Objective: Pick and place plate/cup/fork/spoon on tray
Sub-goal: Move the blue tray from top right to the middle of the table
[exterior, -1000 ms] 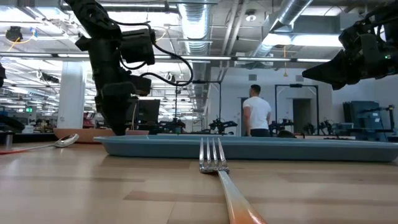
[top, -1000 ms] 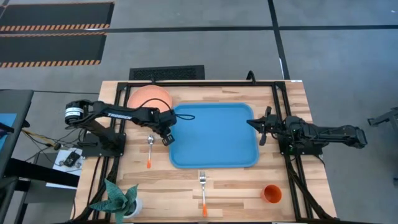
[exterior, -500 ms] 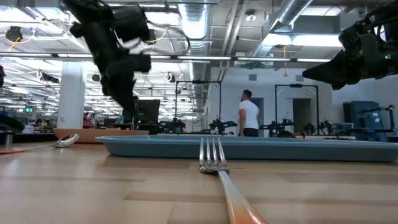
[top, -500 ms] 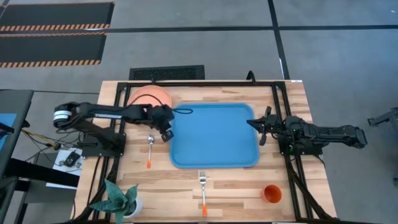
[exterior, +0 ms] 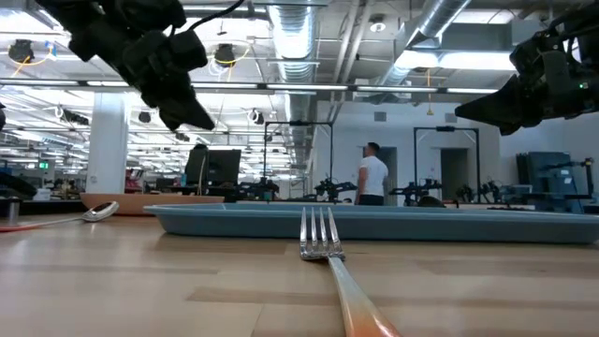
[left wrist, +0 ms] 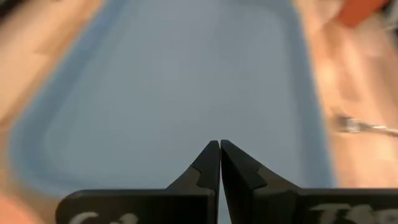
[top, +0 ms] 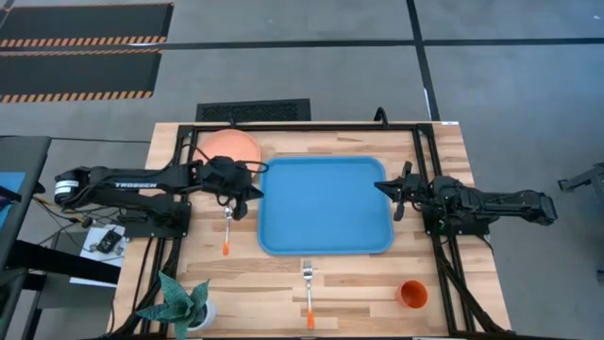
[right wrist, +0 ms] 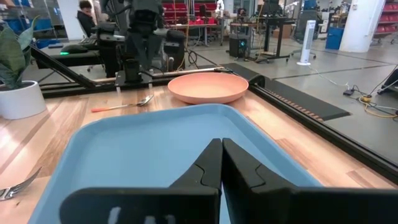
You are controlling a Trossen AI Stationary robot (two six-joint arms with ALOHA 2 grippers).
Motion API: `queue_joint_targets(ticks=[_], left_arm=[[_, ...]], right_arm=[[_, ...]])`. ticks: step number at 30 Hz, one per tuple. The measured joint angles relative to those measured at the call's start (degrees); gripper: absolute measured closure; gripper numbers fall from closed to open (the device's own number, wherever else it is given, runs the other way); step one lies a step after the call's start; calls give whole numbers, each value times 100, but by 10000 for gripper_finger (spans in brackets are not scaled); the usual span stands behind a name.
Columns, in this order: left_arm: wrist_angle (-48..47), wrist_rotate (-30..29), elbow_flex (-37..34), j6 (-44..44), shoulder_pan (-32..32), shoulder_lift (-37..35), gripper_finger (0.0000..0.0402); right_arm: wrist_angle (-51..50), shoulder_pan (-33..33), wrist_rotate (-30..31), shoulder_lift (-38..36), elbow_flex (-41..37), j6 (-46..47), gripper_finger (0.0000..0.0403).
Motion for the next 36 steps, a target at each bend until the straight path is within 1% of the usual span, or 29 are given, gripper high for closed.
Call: queue_joint_targets(ticks=[2,3,5,8,10,13,15,18,22,24,27,30,36], left_arm=[[-32,-202,-83,145,0,-52,401],[101,-217,-179,237,9,-83,401],[735,-191,-460,354,27,-105,401],[1981,209,-989,511,159,-94,401],[2648,431,-1237,532,293,-92,401],[3197,701,-1405,363,455,-105,401],[3281,792,-1447,287,496,-105,401],[3263,732,-1449,273,464,-105,401],[3274,636,-1449,302,379,-105,401],[3317,534,-1449,295,321,-105,401],[3370,444,-1449,291,246,-105,401],[3428,394,-1449,219,194,-104,401],[3469,384,-1449,211,95,-103,401]], right_arm=[[4,0,0,-2,2,0,377],[4,0,0,0,1,0,377],[10,-1,2,-2,1,0,377],[54,0,-2,0,0,2,377],[87,5,-4,-2,0,2,377],[120,5,-9,-1,2,3,377],[257,4,-7,0,1,4,377],[591,2,-3,-2,2,-1,377],[1280,-54,-48,-2,0,-105,377],[1357,-44,-156,0,23,-43,378],[1122,72,-159,49,202,81,389],[1103,257,-75,376,340,19,397],[1097,733,346,1317,764,-5,393]])
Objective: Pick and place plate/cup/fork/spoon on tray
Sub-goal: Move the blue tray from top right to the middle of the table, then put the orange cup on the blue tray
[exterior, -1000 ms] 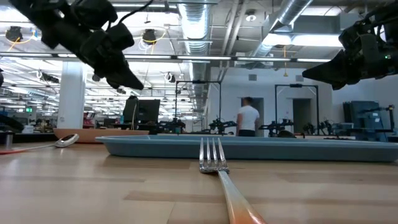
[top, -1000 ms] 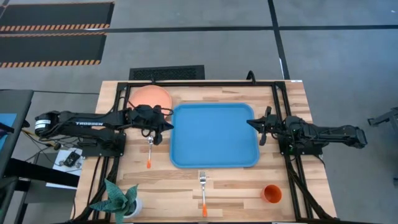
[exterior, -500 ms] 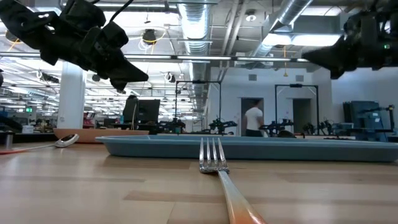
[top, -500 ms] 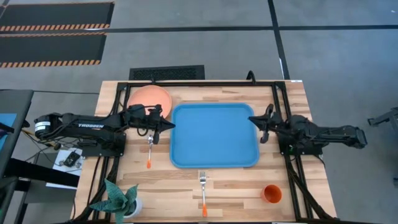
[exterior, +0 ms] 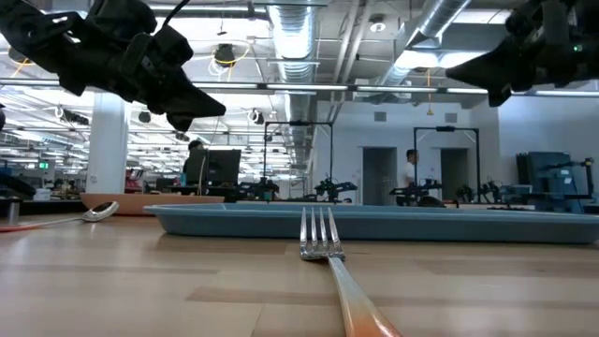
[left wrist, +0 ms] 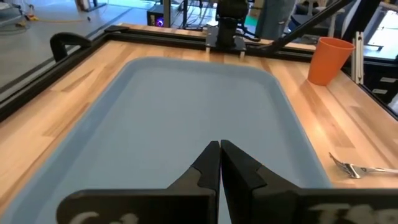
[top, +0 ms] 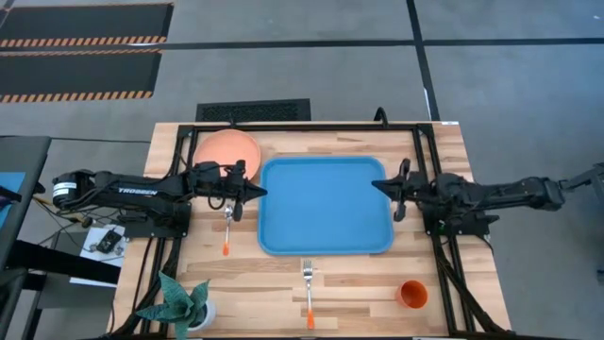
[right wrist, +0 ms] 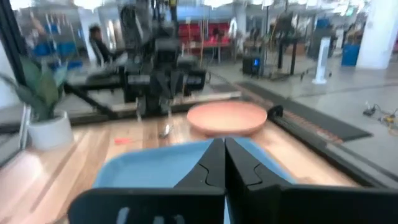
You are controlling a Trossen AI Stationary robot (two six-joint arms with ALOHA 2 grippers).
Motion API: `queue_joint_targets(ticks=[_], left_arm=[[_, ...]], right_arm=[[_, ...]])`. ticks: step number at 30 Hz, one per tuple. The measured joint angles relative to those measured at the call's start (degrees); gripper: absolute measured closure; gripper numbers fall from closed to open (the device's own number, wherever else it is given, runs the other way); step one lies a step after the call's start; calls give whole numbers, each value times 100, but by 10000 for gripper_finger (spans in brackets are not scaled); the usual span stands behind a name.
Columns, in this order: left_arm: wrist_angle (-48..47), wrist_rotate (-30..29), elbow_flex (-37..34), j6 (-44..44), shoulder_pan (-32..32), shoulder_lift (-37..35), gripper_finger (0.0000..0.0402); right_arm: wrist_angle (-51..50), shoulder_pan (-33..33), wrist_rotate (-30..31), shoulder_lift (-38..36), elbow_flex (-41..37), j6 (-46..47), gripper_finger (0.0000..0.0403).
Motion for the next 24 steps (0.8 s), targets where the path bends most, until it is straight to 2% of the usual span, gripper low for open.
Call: queue_joint_targets(ticks=[4,7,14,20,24], left_arm=[[31,-14,0,63,-99,0,401],[201,-10,2,-4,-216,13,401],[348,-182,2,-11,-541,13,401],[907,-327,2,-1,-685,194,401],[1459,-236,2,-178,-687,425,401]], right_arm=[[-49,441,182,780,455,46,394],[-527,823,483,1307,966,335,392],[-2243,1736,1064,2481,2352,1475,391],[-4093,2472,1385,3497,3541,2828,390],[-5127,2908,1327,4099,4193,3617,390]])
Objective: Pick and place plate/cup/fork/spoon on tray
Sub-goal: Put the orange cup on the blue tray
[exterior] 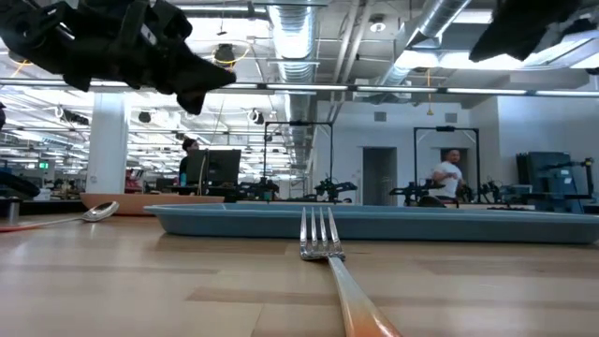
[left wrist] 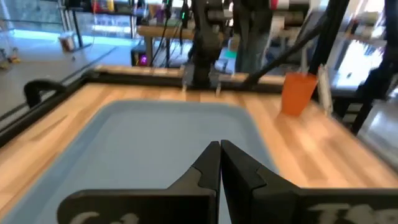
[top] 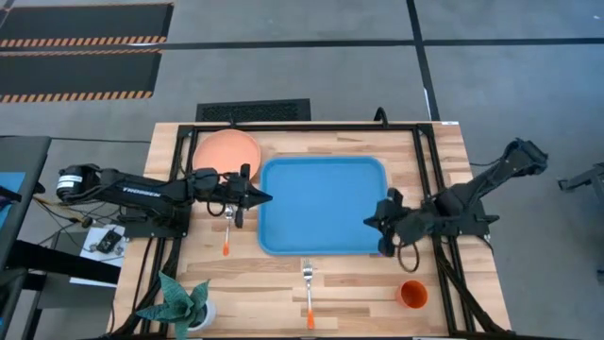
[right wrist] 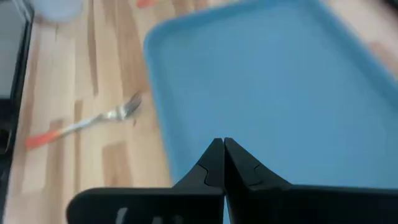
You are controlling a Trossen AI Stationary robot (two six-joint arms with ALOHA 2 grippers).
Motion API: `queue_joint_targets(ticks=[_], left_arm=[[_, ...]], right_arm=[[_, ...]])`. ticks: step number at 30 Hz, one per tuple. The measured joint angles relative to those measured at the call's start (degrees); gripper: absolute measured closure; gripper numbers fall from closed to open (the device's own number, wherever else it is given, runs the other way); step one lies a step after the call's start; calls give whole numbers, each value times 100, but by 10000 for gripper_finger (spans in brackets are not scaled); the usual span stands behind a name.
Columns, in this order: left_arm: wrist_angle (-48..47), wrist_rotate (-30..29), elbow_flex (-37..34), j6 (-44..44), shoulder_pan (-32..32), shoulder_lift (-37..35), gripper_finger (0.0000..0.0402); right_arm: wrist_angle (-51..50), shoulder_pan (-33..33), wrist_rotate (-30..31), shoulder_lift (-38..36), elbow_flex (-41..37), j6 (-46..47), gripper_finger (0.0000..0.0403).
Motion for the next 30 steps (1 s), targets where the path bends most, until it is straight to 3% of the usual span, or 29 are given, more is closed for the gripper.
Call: queue_joint_targets(ticks=[11,16,24,30], left_arm=[[1373,110,0,-18,-53,967,401],[1514,105,3,39,-53,1138,401],[1450,-189,0,282,-51,1138,401],[1298,-187,0,284,-51,1137,401]], right_arm=[[-2043,1569,-176,1172,1738,1917,389],[-2930,2099,-233,1736,2401,3124,359],[-3978,2455,-1354,2841,3296,4269,288],[-4035,2477,-2398,3430,3528,4788,238]])
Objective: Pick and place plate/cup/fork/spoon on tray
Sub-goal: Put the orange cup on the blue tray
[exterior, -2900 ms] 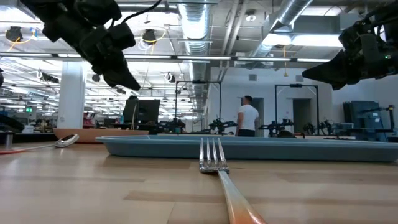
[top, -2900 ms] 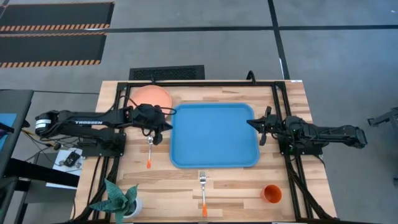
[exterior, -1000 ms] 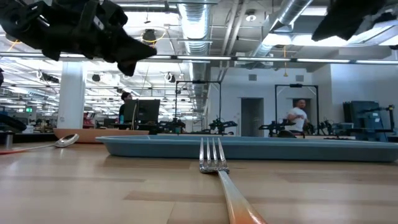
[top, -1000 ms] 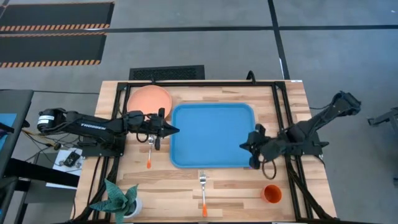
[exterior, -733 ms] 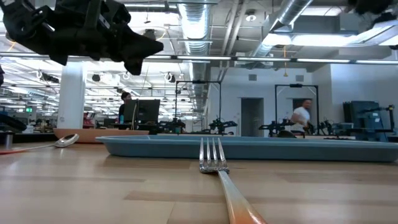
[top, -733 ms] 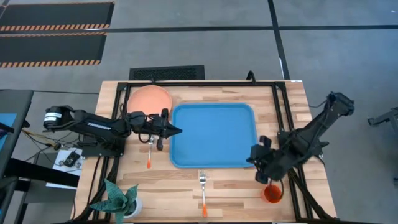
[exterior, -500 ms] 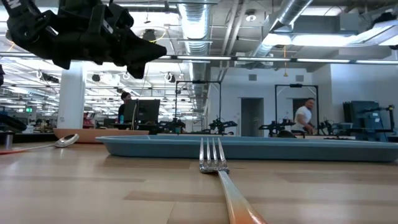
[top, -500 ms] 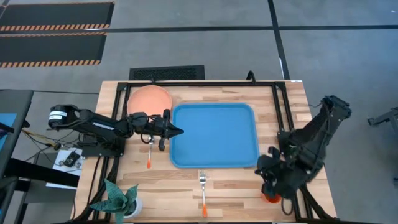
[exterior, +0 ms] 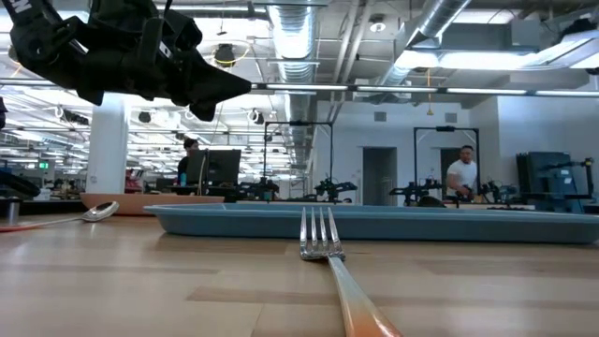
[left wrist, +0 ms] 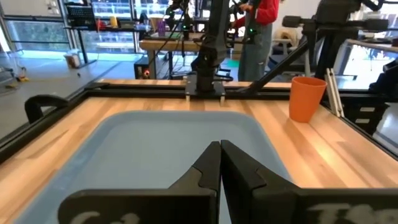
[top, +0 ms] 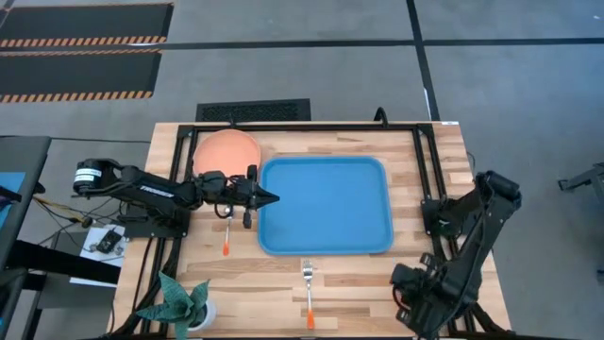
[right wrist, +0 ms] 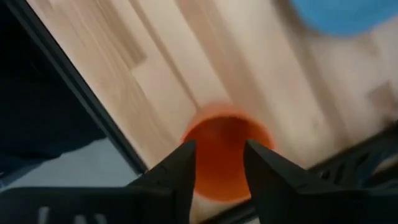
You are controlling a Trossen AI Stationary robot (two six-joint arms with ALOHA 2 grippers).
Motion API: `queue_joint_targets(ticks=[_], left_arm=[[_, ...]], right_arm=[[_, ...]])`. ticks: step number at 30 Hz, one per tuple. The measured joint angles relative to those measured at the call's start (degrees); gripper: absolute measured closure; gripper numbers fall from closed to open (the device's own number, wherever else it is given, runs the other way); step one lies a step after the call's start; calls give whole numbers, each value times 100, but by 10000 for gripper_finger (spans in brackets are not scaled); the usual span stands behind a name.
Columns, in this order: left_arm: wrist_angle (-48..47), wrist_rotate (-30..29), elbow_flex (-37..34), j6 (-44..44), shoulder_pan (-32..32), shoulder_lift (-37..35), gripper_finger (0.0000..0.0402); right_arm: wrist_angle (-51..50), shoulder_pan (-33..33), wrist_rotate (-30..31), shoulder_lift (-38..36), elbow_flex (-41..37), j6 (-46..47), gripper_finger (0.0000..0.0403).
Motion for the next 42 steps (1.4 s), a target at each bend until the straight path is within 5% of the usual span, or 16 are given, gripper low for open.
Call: queue_joint_targets(ticks=[9,26,31,39,42], left_arm=[[-275,-2,0,42,0,-1,401],[-304,-82,0,44,0,-1,401],[-319,-82,0,44,0,-1,401],[-321,-113,0,44,0,-1,401],[-321,-113,0,74,0,-1,401]], right_arm=[[348,-68,-493,447,2,314,194],[457,-481,-775,1100,-24,37,208],[521,-578,-775,1199,-111,-223,242],[269,-779,-744,970,-99,-1101,371],[-177,-944,-568,700,20,-1355,390]])
